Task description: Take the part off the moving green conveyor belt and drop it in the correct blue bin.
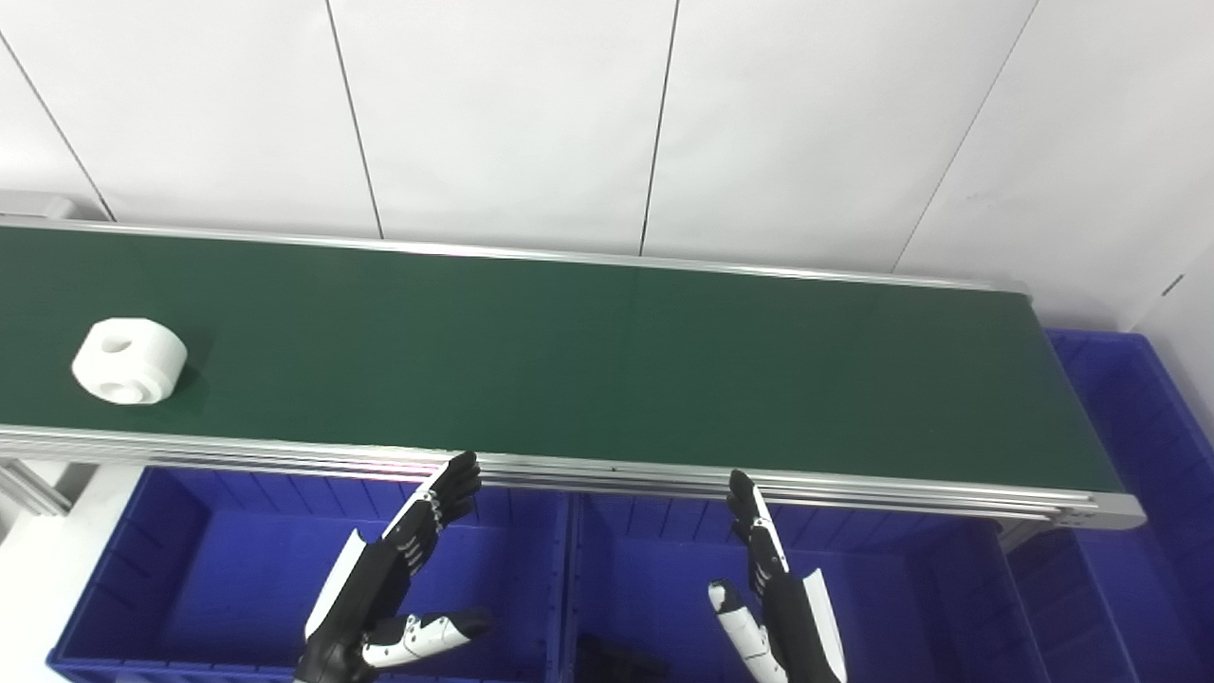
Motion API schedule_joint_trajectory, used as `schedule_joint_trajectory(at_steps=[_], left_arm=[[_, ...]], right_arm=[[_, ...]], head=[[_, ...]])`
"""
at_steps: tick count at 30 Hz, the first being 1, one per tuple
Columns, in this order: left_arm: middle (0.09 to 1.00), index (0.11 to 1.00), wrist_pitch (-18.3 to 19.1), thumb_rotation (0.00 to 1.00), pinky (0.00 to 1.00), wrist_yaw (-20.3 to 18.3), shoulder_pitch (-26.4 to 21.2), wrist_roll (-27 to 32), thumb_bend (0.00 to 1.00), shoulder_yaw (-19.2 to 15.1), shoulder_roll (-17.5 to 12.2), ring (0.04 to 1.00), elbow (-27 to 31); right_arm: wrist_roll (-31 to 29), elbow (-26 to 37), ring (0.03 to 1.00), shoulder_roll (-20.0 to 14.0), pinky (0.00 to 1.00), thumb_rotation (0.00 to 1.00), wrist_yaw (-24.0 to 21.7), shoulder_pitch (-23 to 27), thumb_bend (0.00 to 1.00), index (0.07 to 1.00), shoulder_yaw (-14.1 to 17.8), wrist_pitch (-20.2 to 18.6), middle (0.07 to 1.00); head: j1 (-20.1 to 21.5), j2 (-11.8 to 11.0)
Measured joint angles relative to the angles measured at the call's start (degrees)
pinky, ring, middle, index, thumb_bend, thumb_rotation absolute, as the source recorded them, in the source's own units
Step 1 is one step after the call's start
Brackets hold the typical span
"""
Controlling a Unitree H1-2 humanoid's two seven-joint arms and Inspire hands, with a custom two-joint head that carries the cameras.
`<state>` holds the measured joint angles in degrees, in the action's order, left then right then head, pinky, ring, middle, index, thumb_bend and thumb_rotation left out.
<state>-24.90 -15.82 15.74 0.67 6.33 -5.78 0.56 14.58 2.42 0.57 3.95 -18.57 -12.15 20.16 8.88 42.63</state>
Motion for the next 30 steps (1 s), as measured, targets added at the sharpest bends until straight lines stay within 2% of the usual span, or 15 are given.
schedule_joint_trajectory(at_steps=[17, 21, 22, 23, 25, 26, 28, 29, 30], left_arm=[[0.943, 0.929, 0.00, 0.52, 0.90, 0.40, 0.01, -0.09, 0.62, 0.11, -0.49, 0.927, 0.00], [0.938, 0.924, 0.00, 0.50, 0.91, 0.69, 0.03, -0.06, 0.63, 0.20, -0.48, 0.927, -0.02], [0.935, 0.919, 0.00, 0.50, 0.90, 0.76, 0.06, 0.01, 0.64, 0.34, -0.47, 0.926, -0.03], [0.934, 0.914, 0.00, 0.50, 0.90, 0.79, 0.11, 0.05, 0.66, 0.63, -0.46, 0.928, -0.06], [0.923, 0.899, 0.00, 0.50, 0.88, 0.79, 0.22, 0.06, 0.71, 1.34, -0.40, 0.922, -0.33], [0.921, 0.898, 0.00, 0.50, 0.88, 0.79, 0.32, 0.05, 0.71, 1.89, -0.28, 0.920, -0.69], [0.920, 0.898, 0.00, 0.50, 0.86, 0.97, 0.55, -0.04, 0.74, 2.36, 0.12, 0.914, -1.57], [0.915, 0.894, 0.00, 0.49, 0.84, 1.22, 0.76, -0.54, 0.75, 2.59, 0.36, 0.906, -1.70], [0.912, 0.889, 0.00, 0.48, 0.84, 1.28, 0.81, -1.14, 0.76, 2.70, 0.52, 0.901, -1.70]], right_arm=[[0.46, 0.15, 0.982, 0.02, 0.97, 0.89, -0.02, -0.13, 0.71, 0.980, -0.01, -1.29, 0.979], [0.41, 0.14, 0.988, -0.02, 0.98, 0.89, -0.02, -0.23, 0.70, 0.985, -0.02, -1.28, 0.984], [0.29, 0.09, 0.988, -0.07, 0.98, 0.89, -0.03, -0.31, 0.70, 0.985, 0.00, -1.26, 0.983], [-0.17, -0.06, 0.986, -0.18, 0.98, 0.87, -0.03, -0.43, 0.70, 0.982, 0.04, -1.21, 0.979], [-1.60, -0.49, 0.994, -0.42, 0.99, 0.90, -0.08, -0.76, 0.70, 0.996, 0.29, -1.09, 0.990], [-2.44, -0.70, 0.996, -0.74, 1.00, 0.90, -0.20, -1.00, 0.70, 0.997, 0.45, -1.05, 0.992], [-3.16, -1.26, 0.996, -1.61, 1.00, 0.94, -0.69, -1.28, 0.69, 1.000, 0.58, -0.63, 0.995], [-3.13, -2.15, 0.993, -2.17, 1.00, 0.95, -0.80, -1.34, 0.68, 1.000, 0.68, 0.19, 0.994], [-3.12, -2.79, 0.992, -2.58, 1.00, 0.96, -0.80, -1.42, 0.67, 1.000, 0.85, 0.71, 0.994]], head=[[0.00, -0.70], [-2.99, -2.55], [-4.82, -3.33], [-9.18, -5.52], [-12.47, -7.63], [-12.48, -7.65], [-15.19, -10.27], [-15.20, -10.28], [-16.08, -11.50]])
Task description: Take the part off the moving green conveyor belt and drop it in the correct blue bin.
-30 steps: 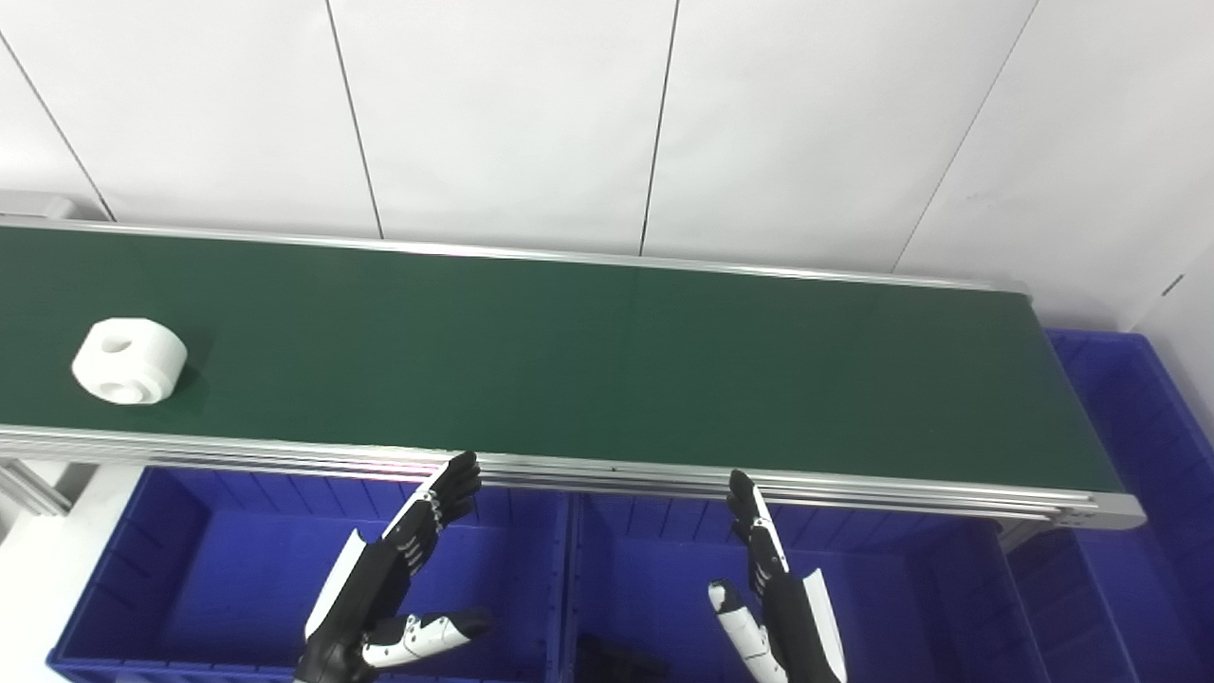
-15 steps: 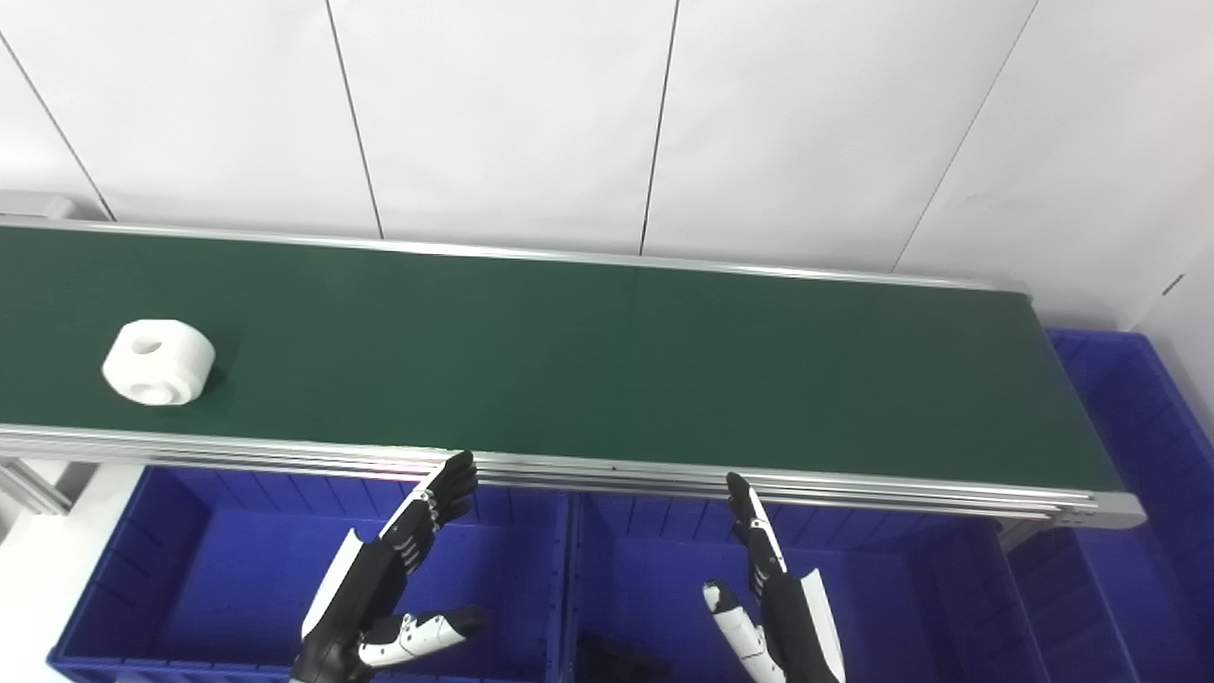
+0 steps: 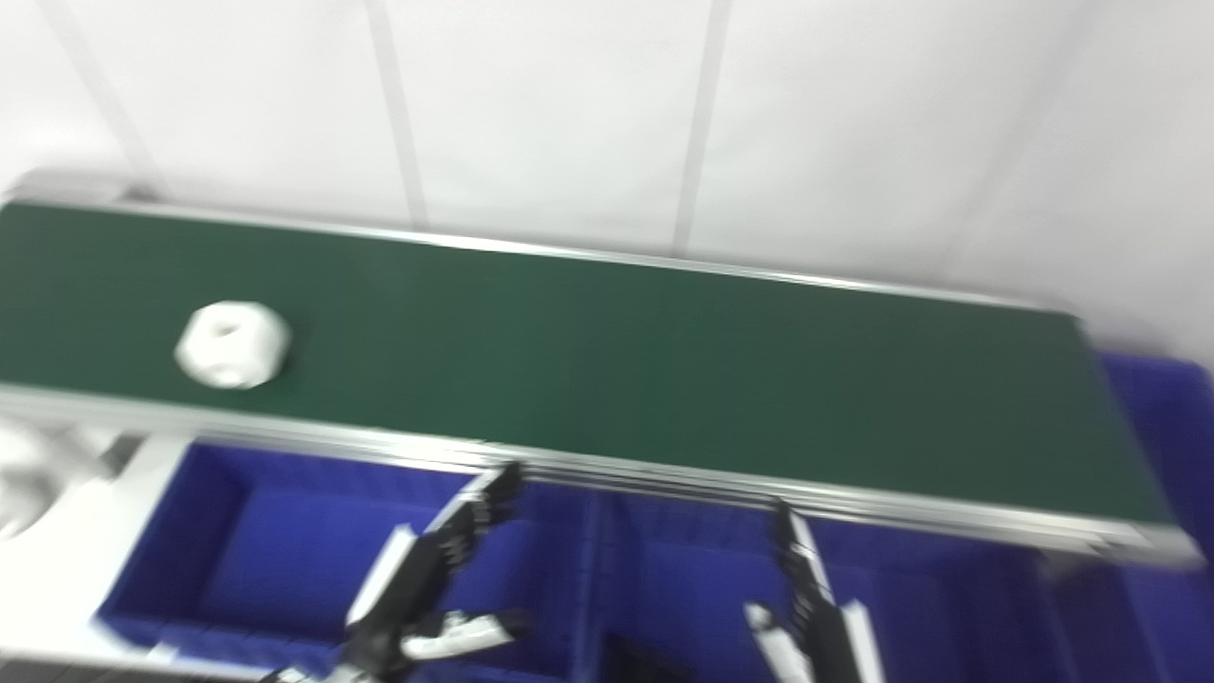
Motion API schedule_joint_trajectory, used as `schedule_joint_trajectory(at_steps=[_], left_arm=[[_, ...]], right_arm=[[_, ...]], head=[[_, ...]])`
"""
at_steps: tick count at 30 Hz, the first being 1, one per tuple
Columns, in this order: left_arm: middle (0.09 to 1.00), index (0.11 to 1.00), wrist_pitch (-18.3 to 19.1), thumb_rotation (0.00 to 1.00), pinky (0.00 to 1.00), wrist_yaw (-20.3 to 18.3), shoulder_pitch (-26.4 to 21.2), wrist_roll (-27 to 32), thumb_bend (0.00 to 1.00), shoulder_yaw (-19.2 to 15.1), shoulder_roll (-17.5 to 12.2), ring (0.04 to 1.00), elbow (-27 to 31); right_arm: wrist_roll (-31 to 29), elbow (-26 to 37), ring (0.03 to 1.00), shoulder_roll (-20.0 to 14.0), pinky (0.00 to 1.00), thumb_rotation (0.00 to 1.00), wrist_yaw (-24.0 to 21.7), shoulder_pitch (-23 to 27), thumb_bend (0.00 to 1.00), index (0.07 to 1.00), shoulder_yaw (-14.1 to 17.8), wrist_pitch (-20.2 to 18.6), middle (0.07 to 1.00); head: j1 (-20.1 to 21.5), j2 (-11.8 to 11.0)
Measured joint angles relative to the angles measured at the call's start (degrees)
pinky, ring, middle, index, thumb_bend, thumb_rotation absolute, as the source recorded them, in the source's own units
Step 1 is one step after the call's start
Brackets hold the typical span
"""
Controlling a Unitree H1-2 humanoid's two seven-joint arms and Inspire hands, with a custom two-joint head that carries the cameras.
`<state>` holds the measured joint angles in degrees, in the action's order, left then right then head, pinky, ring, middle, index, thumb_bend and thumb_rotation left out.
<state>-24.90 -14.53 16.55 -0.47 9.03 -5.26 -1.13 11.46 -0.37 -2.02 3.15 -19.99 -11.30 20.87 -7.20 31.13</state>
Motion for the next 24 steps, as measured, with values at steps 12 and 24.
schedule_joint_trajectory(at_steps=[12, 24], left_arm=[[0.873, 0.852, 0.00, 0.39, 0.79, 0.83, -0.32, 0.22, 0.80, 0.07, 0.15, 0.860, -0.31], [0.874, 0.856, 0.00, 0.44, 0.84, 2.06, -5.48, -0.88, 0.77, -3.67, -2.70, 0.867, 4.51]], right_arm=[[3.38, -3.10, 0.974, -0.28, 1.00, 0.98, 2.23, 1.48, 0.70, 0.991, 0.76, 2.36, 0.976], [3.46, -5.24, 0.949, -0.12, 0.96, 0.94, 3.04, 2.79, 0.69, 0.965, 0.69, 2.45, 0.955]], head=[[-0.10, -3.79], [-0.10, -6.34]])
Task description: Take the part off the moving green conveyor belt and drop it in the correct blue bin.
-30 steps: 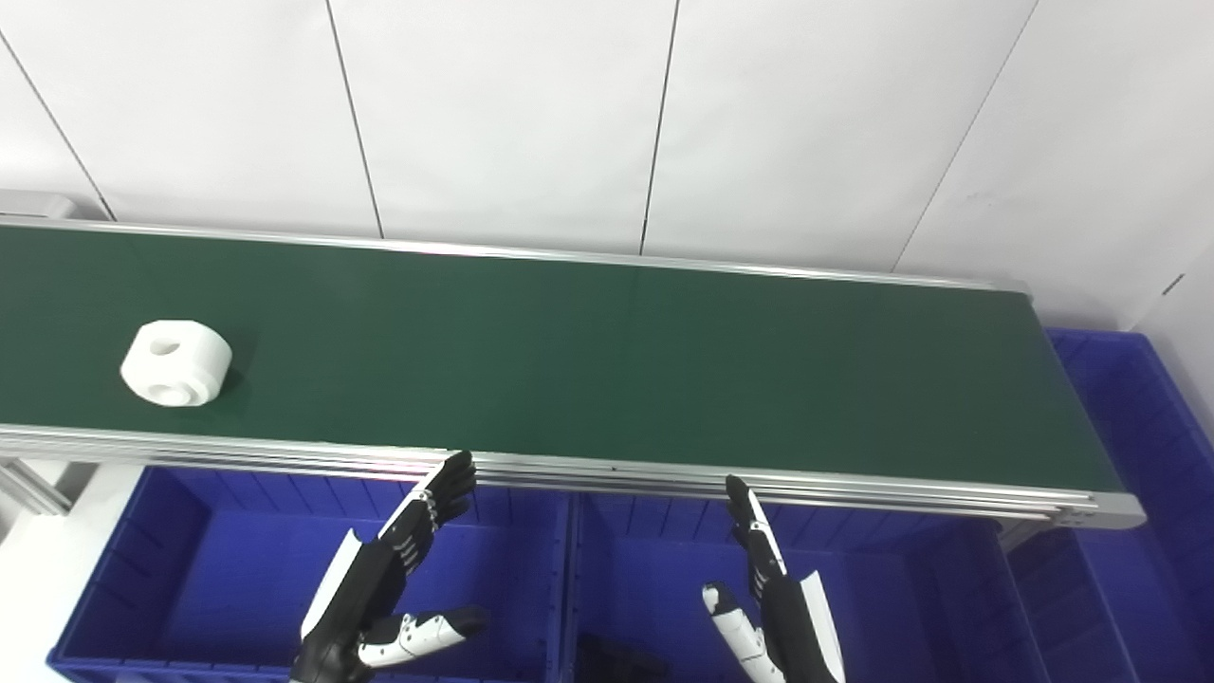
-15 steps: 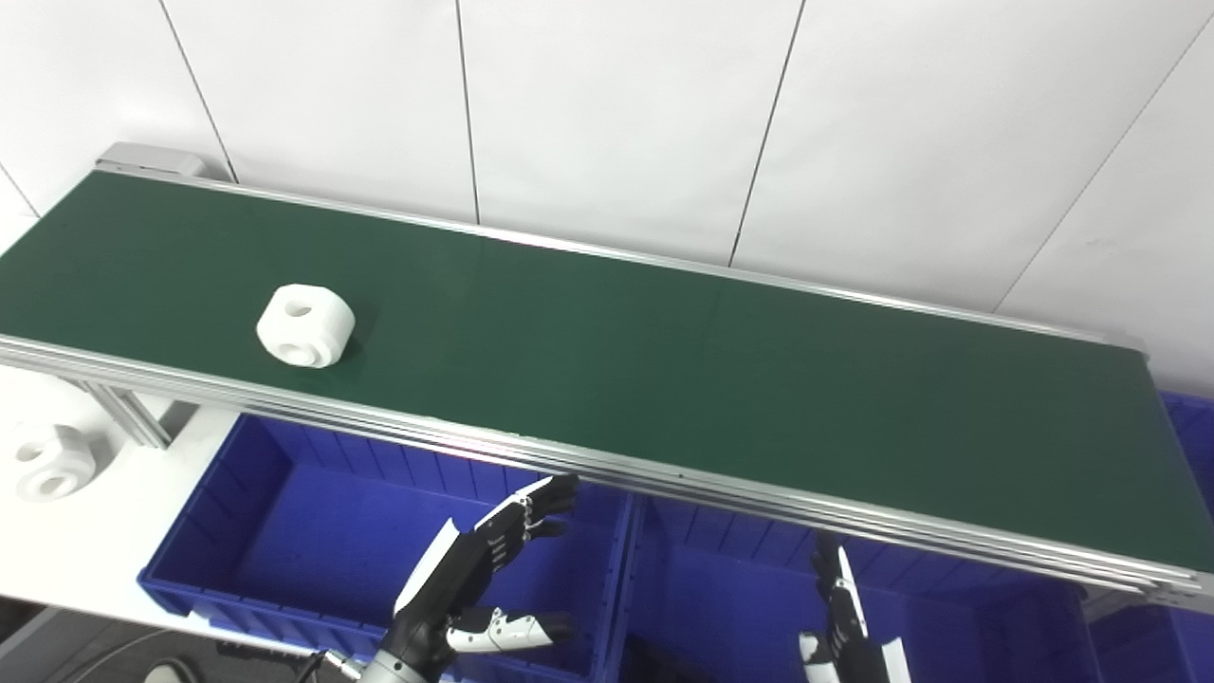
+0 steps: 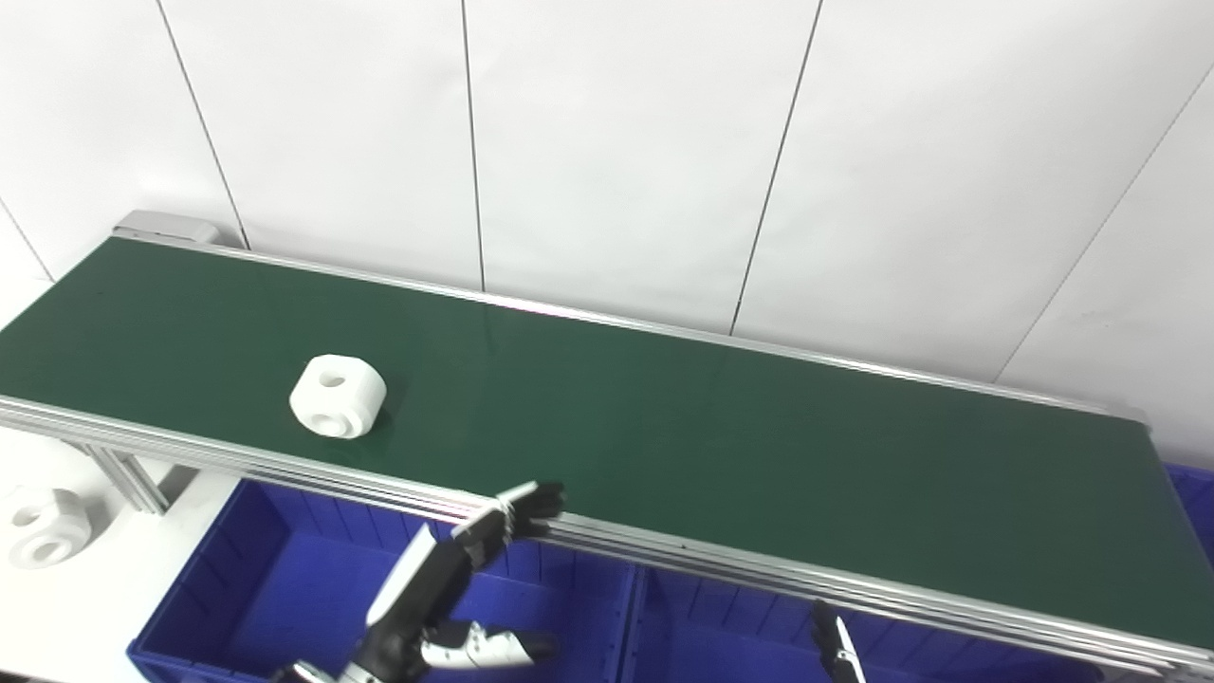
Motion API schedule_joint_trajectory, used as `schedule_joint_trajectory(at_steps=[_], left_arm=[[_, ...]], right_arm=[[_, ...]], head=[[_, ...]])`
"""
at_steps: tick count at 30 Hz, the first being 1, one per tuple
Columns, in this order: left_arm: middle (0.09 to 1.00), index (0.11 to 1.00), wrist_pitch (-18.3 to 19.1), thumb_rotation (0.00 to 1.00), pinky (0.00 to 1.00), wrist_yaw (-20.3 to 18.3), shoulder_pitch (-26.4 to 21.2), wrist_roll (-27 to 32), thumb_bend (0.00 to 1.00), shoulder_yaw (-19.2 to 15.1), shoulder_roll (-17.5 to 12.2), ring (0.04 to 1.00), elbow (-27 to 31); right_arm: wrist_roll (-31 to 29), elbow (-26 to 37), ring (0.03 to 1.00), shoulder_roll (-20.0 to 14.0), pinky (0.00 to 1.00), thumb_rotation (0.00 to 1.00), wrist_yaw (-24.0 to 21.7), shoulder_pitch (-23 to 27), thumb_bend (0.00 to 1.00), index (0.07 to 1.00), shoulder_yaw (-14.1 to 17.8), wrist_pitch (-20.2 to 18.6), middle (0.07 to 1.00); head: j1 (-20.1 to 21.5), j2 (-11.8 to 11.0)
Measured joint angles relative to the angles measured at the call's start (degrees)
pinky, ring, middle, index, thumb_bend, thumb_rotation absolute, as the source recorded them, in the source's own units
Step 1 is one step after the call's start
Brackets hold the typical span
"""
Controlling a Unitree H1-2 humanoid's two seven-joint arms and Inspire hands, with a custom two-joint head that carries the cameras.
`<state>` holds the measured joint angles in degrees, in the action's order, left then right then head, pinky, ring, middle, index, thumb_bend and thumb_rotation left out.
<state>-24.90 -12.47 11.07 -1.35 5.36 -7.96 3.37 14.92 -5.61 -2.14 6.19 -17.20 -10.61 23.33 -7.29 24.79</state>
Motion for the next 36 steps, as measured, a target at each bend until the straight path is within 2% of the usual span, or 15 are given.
schedule_joint_trajectory(at_steps=[5, 8, 12, 14, 16, 20, 23, 25, 27, 29, 30, 31, 32, 36], left_arm=[[0.888, 0.870, 0.03, 0.48, 0.84, -0.08, -2.92, 1.03, 0.75, -1.25, -3.24, 0.878, 2.47], [0.918, 0.900, 1.20, 0.54, 0.84, -0.14, -5.19, 0.73, 0.74, -2.47, -5.47, 0.896, 4.26], [0.952, 0.938, 6.48, 0.58, 0.90, -1.18, -9.60, -1.88, 0.70, -3.87, -10.28, 0.943, 6.04], [0.954, 0.947, 7.99, 0.57, 0.91, -1.34, -11.55, -3.76, 0.67, -4.16, -11.62, 0.943, 5.82], [0.946, 0.947, 8.35, 0.48, 0.89, -2.26, -14.00, -5.82, 0.63, -4.09, -13.31, 0.928, 4.82], [0.936, 0.937, 10.08, 0.36, 0.85, -2.59, -20.39, -8.16, 0.64, -4.67, -17.03, 0.909, 0.01], [0.939, 0.935, 9.79, 0.36, 0.85, -2.56, -24.33, -9.69, 0.65, -4.52, -18.36, 0.914, -3.99], [0.962, 0.944, 9.87, 0.36, 0.87, -2.55, -26.95, -11.73, 0.67, -3.77, -18.96, 0.940, -8.74], [0.977, 0.953, 10.50, 0.33, 0.81, -2.71, -28.58, -13.28, 0.69, -2.94, -19.45, 0.943, -11.94], [0.982, 0.959, 12.11, 0.33, 0.80, -3.08, -30.29, -14.70, 0.70, -2.36, -20.07, 0.943, -15.11], [0.978, 0.969, 12.60, 0.37, 0.82, -3.12, -31.08, -15.79, 0.72, -2.04, -20.65, 0.938, -16.59], [0.975, 0.969, 12.66, 0.37, 0.82, -3.08, -32.08, -17.28, 0.73, -1.41, -21.24, 0.936, -18.54], [0.968, 0.965, 12.66, 0.33, 0.83, -2.96, -32.96, -18.80, 0.75, -0.68, -21.85, 0.934, -20.35], [0.961, 0.963, 12.85, 0.29, 0.81, -2.10, -36.37, -23.32, 0.77, 1.15, -22.90, 0.932, -26.79]], right_arm=[[1.25, 0.01, 0.943, 0.27, 0.95, 0.96, 0.94, 0.25, 0.70, 0.968, 0.04, 0.01, 0.954], [2.13, 0.06, 0.948, 0.25, 0.96, 0.95, 1.28, 0.27, 0.70, 0.973, 0.07, 0.00, 0.956], [1.45, 0.06, 0.943, 0.07, 0.96, 0.94, 1.62, 0.39, 0.71, 0.970, -0.34, 0.01, 0.950], [1.30, 0.06, 0.939, 0.02, 0.95, 0.94, 1.66, 0.45, 0.71, 0.968, -0.47, 0.02, 0.945], [1.41, 0.09, 0.935, 0.01, 0.95, 0.94, 1.76, 0.47, 0.71, 0.966, -0.69, 0.02, 0.940], [1.41, 0.19, 0.929, -0.11, 0.93, 0.92, 2.79, 0.60, 0.70, 0.961, -1.87, 0.03, 0.938], [1.26, 0.17, 0.929, -0.52, 0.93, 0.92, 3.73, 0.65, 0.70, 0.961, -2.78, 0.04, 0.935], [1.14, 0.11, 0.924, -0.87, 0.92, 0.90, 4.37, 0.88, 0.71, 0.959, -3.27, 0.04, 0.928], [1.13, 0.06, 0.923, -0.94, 0.92, 0.90, 4.78, 1.04, 0.72, 0.961, -3.46, 0.05, 0.926], [1.18, 0.03, 0.922, -1.05, 0.92, 0.90, 5.03, 1.25, 0.72, 0.962, -3.78, 0.05, 0.925], [1.17, 0.02, 0.921, -1.12, 0.92, 0.90, 5.12, 1.36, 0.72, 0.965, -3.98, 0.05, 0.926], [1.16, 0.02, 0.921, -1.15, 0.92, 0.90, 5.29, 1.40, 0.73, 0.966, -4.12, 0.05, 0.927], [1.12, -0.02, 0.920, -1.24, 0.92, 0.90, 5.48, 1.46, 0.73, 0.965, -4.30, 0.05, 0.926], [1.06, -0.27, 0.916, -2.07, 0.91, 0.89, 6.11, 1.82, 0.74, 0.962, -5.17, 0.06, 0.921]], head=[[-0.26, -1.23], [-0.35, -1.50], [-0.53, -2.02], [-0.44, -2.02], [-0.44, -2.02], [-0.35, -1.94], [-0.53, -2.20], [-0.53, -2.20], [-0.44, -2.29], [-0.35, -2.20], [-0.44, -2.29], [-0.44, -2.29], [-0.44, -2.29], [-0.35, -2.37]])
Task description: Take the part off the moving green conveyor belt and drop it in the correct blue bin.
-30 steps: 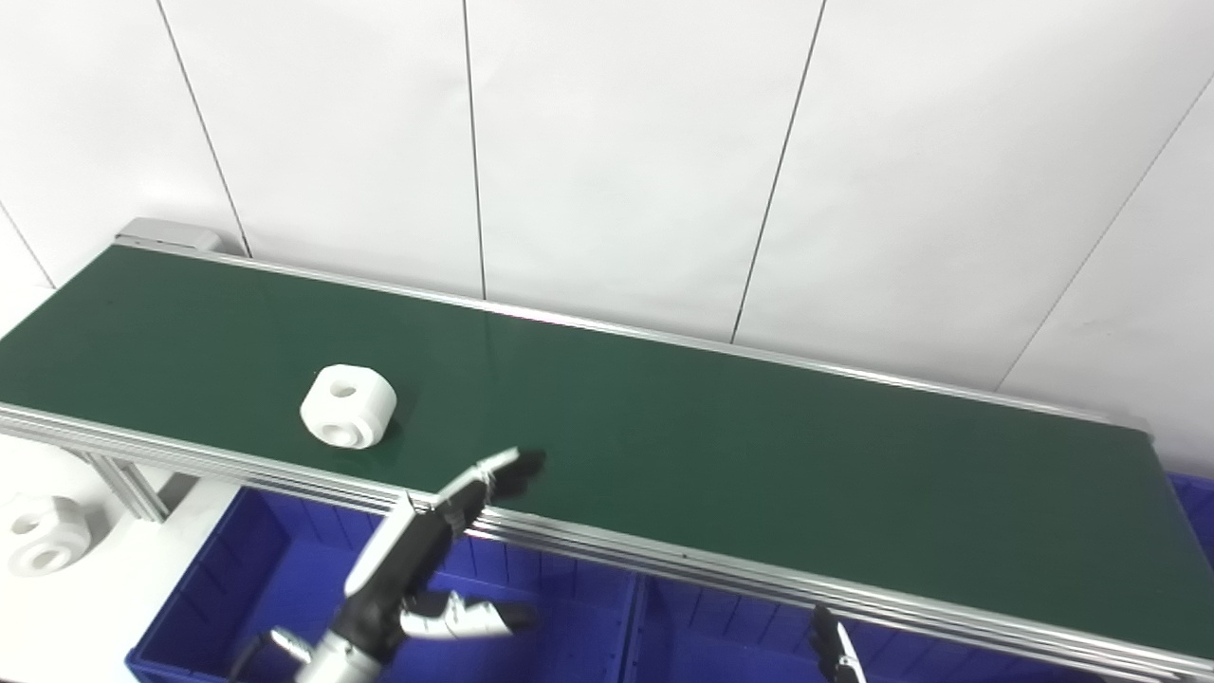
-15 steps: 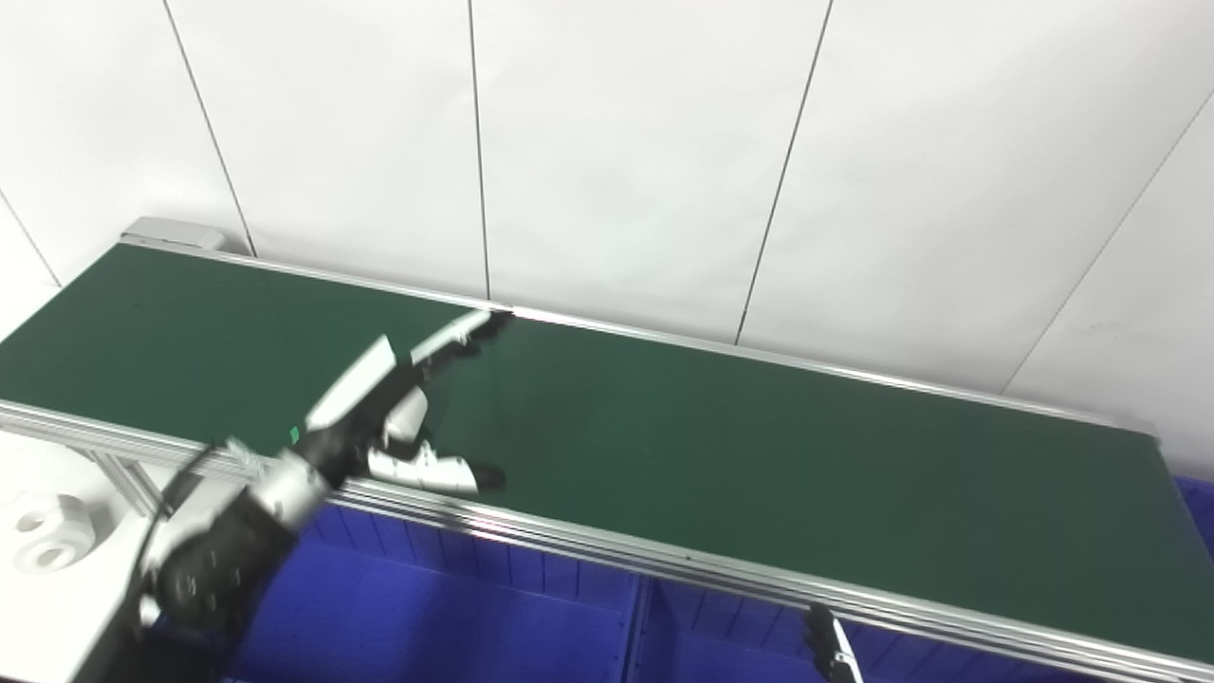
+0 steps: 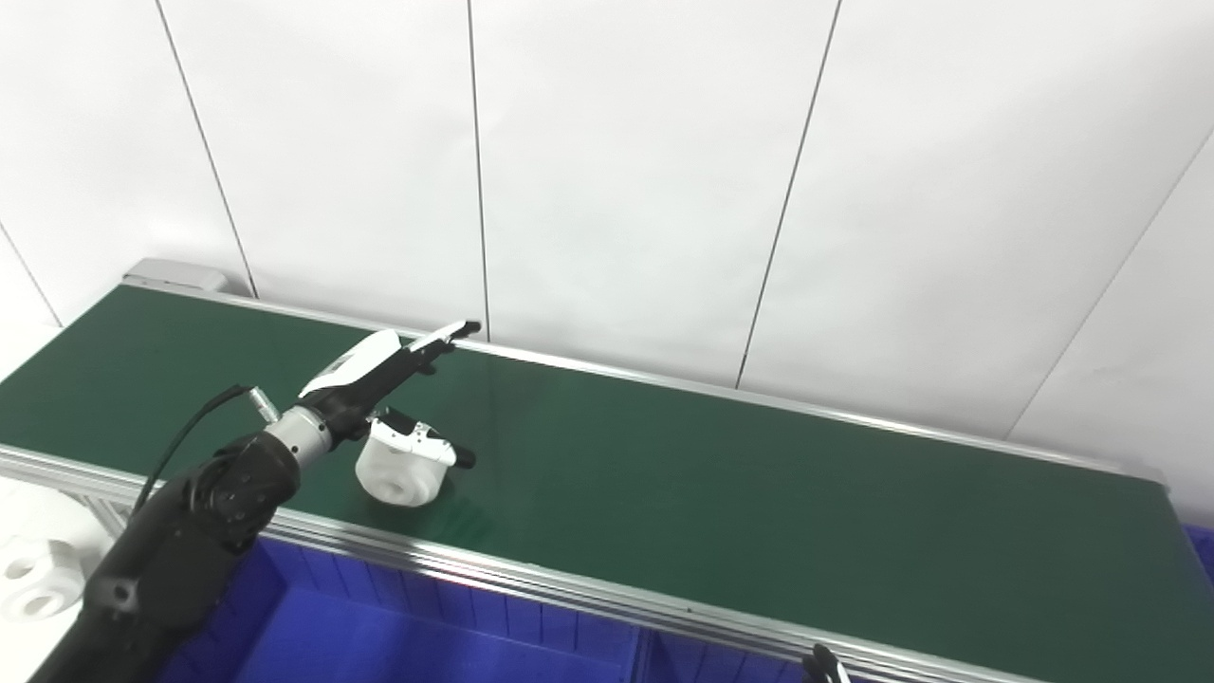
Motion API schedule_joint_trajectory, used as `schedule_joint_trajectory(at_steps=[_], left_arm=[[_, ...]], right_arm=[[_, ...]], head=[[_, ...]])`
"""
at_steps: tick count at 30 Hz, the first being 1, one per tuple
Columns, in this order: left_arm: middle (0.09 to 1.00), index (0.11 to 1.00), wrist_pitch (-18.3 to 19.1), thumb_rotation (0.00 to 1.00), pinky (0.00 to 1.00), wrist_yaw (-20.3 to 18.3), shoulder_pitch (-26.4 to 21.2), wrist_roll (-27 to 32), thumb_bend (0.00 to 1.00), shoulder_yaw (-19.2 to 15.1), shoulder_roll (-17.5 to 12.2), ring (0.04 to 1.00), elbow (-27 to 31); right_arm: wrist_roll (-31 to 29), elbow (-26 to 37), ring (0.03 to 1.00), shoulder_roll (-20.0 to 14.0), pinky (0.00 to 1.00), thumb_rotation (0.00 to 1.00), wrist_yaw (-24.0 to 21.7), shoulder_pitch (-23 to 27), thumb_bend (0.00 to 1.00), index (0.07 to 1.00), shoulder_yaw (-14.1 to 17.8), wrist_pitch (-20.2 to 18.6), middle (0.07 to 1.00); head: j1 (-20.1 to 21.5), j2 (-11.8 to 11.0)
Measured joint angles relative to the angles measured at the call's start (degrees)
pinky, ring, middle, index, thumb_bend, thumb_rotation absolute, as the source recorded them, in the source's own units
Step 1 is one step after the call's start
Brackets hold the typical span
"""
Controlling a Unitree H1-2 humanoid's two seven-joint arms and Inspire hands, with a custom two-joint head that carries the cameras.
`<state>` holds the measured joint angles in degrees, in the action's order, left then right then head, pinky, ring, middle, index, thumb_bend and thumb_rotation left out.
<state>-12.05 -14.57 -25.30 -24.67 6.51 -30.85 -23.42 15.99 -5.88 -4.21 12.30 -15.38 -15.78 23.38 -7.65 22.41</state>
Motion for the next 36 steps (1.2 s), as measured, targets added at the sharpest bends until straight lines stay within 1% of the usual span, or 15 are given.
schedule_joint_trajectory(at_steps=[2, 4, 5, 7, 13, 20, 21, 22, 23, 24, 25, 26, 28, 33, 36], left_arm=[[0.963, 0.962, 0.04, 0.27, 0.81, 0.39, -1.33, -1.69, 0.79, 1.20, 0.01, 0.936, -2.67], [0.971, 0.965, 0.98, 0.24, 0.88, 0.54, -2.52, -3.28, 0.82, 2.40, 0.01, 0.955, -5.49], [0.973, 0.970, 1.62, 0.21, 0.95, 0.79, -2.97, -4.49, 0.84, 3.14, 0.01, 0.971, -6.64], [0.974, 0.971, 2.01, 0.20, 0.98, 1.23, -3.84, -6.70, 0.87, 4.88, 0.00, 0.980, -8.77], [0.985, 0.973, 1.72, 0.12, 1.00, 3.63, -5.82, -11.13, 0.91, 9.04, -0.02, 0.999, -12.07], [0.995, 0.970, 1.73, 0.10, 1.00, 4.10, -6.70, -10.62, 0.94, 11.66, 0.21, 1.000, -13.18], [0.916, 0.912, 1.72, 0.06, 0.86, 4.20, -6.76, -10.57, 0.90, 11.81, 0.30, 0.903, -13.28], [0.842, 0.847, 1.62, 0.02, 0.76, 4.41, -6.75, -10.22, 0.84, 11.91, 0.44, 0.821, -13.37], [0.826, 0.832, 1.24, 0.02, 0.75, 4.61, -6.75, -9.18, 0.82, 11.65, 0.80, 0.804, -14.11], [0.732, 0.749, 0.67, 0.01, 0.66, 4.89, -6.76, -8.11, 0.74, 11.38, 1.08, 0.705, -14.85], [0.577, 0.615, -0.72, 0.00, 0.56, 5.49, -6.90, -6.83, 0.61, 10.99, 1.50, 0.593, -16.48], [0.532, 0.569, -1.64, 0.00, 0.51, 6.30, -6.94, -5.73, 0.55, 10.61, 1.94, 0.517, -17.74], [0.500, 0.526, -3.59, 0.00, 0.46, 8.12, -6.61, -4.22, 0.51, 10.13, 2.69, 0.455, -19.08], [0.492, 0.527, -6.49, 0.00, 0.46, 11.17, -4.92, -1.85, 0.50, 9.15, 4.04, 0.432, -19.67], [0.488, 0.533, -6.91, 0.00, 0.46, 10.68, -4.86, -1.29, 0.50, 9.13, 4.07, 0.429, -19.53]], right_arm=[[0.00, -0.12, 0.915, -0.30, 0.92, 0.89, 0.62, 0.12, 0.74, 0.961, -0.34, 0.00, 0.919], [-0.03, -0.13, 0.911, -0.40, 0.91, 0.90, 1.06, 0.21, 0.73, 0.959, -0.58, 0.00, 0.916], [-0.07, -0.14, 0.914, -0.41, 0.91, 0.89, 1.25, 0.22, 0.72, 0.961, -0.69, 0.00, 0.919], [-0.51, -0.18, 0.917, -0.54, 0.91, 0.89, 1.74, 0.22, 0.73, 0.963, -1.06, 0.00, 0.922], [-1.10, -0.18, 0.916, -0.82, 0.91, 0.89, 1.88, 0.30, 0.73, 0.953, -1.19, 0.01, 0.918], [-1.83, -0.18, 0.924, -0.80, 0.92, 0.89, 1.94, 0.25, 0.73, 0.957, -1.17, 0.01, 0.921], [-1.91, -0.18, 0.924, -0.80, 0.93, 0.90, 1.94, 0.24, 0.73, 0.958, -1.17, 0.01, 0.919], [-1.99, -0.18, 0.924, -0.82, 0.93, 0.90, 1.94, 0.23, 0.73, 0.958, -1.17, 0.01, 0.919], [-2.01, -0.17, 0.924, -0.84, 0.93, 0.90, 1.95, 0.20, 0.73, 0.958, -1.17, 0.01, 0.919], [-2.01, -0.17, 0.925, -0.86, 0.93, 0.90, 1.95, 0.17, 0.73, 0.960, -1.17, 0.01, 0.920], [-2.03, -0.17, 0.926, -0.90, 0.93, 0.90, 1.95, 0.11, 0.73, 0.961, -1.17, 0.01, 0.919], [-2.03, -0.17, 0.922, -0.96, 0.93, 0.90, 1.95, 0.08, 0.72, 0.960, -1.19, 0.01, 0.916], [-1.94, -0.16, 0.913, -1.11, 0.92, 0.90, 2.01, 0.07, 0.71, 0.955, -1.22, 0.01, 0.910], [-2.03, -0.11, 0.918, -1.16, 0.93, 0.89, 2.05, -0.11, 0.72, 0.958, -1.15, 0.02, 0.913], [-2.12, -0.11, 0.916, -1.10, 0.92, 0.90, 2.00, -0.16, 0.71, 0.958, -1.13, 0.02, 0.914]], head=[[0.00, -0.09], [-0.09, -0.09], [-0.09, -0.09], [-0.09, -0.09], [-0.35, -0.09], [-0.26, 0.26], [-0.35, 0.44], [-0.35, 0.53], [-0.35, 0.53], [-0.26, 0.61], [-0.18, 0.70], [-0.18, 0.70], [-0.18, 0.88], [-0.26, 1.05], [-0.26, 1.14]])
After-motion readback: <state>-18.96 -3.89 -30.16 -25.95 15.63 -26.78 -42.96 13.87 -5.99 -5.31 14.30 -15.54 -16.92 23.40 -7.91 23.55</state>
